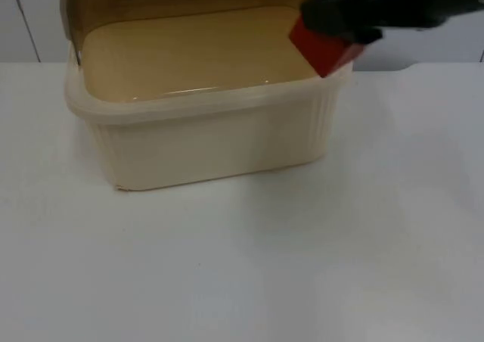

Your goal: Open the box lid with the left hand, place the block into the box with the right hand, then close the box lid with the left hand.

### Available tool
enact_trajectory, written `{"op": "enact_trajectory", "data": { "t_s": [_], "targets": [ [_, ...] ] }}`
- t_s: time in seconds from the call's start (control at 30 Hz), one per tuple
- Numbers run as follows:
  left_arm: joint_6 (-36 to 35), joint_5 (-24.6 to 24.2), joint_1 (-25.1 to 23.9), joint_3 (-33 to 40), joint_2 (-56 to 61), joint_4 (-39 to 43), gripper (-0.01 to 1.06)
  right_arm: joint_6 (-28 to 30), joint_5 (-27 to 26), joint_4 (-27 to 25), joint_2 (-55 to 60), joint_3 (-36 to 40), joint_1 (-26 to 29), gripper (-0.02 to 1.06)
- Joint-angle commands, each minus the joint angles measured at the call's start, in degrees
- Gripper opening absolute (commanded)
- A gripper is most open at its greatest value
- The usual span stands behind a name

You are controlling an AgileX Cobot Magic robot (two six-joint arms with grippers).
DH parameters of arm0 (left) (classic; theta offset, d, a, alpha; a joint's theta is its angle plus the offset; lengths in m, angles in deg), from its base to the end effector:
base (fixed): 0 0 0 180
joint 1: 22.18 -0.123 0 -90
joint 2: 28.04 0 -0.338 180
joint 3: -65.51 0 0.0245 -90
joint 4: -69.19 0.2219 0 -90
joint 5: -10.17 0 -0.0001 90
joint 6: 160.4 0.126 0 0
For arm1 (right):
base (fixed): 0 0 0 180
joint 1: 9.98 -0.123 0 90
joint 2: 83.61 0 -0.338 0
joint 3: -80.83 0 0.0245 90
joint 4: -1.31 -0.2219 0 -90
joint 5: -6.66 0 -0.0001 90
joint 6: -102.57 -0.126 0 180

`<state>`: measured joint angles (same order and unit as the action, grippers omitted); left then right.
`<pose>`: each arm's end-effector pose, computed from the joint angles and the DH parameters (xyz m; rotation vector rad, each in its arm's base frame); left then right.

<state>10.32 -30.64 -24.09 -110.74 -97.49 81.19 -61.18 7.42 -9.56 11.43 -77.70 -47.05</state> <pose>0.2006 0.0238 0.4774 -0.1240 1.9743 0.1549 0.2800 0.2119 0.3248 -0.7489 1.9238 0.3461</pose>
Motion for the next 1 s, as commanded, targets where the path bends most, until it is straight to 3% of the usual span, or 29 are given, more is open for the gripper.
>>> {"op": "enact_trajectory", "data": {
  "t_s": [0.0, 0.17, 0.37, 0.43, 0.7, 0.87, 0.97],
  "targets": [
    [0.06, 0.85, -0.12, 0.13, -0.10, 0.67, 1.05, 1.11, -2.91, 0.27, 3.67, -3.65, -0.31, 0.00],
    [0.06, 0.85, -0.12, 0.13, -0.10, 0.67, 1.05, 1.64, -7.11, 0.27, 13.85, -11.49, -0.31, 0.00],
    [0.06, 1.10, -0.12, 0.13, -0.10, 0.81, 1.05, 1.64, -10.94, -0.25, 20.94, -15.10, -0.31, 0.00],
    [0.06, 1.10, -0.12, 0.13, -0.10, 0.81, 1.05, 1.64, -14.82, -2.48, 23.32, -15.68, -0.18, 0.00],
    [0.06, 0.87, -0.12, 0.13, -0.10, 0.80, 1.05, 2.64, -22.26, -7.43, 27.24, -16.17, -0.04, 0.00],
    [0.06, 0.77, -0.12, 0.13, -0.10, 0.80, 1.05, 7.88, -23.67, -14.16, 29.32, -17.31, -0.04, 0.00],
    [0.06, 0.66, -0.12, 0.13, -0.10, 0.91, 1.05, 8.04, -24.58, -14.15, 30.68, -18.08, -0.04, 0.02]
  ]
}}
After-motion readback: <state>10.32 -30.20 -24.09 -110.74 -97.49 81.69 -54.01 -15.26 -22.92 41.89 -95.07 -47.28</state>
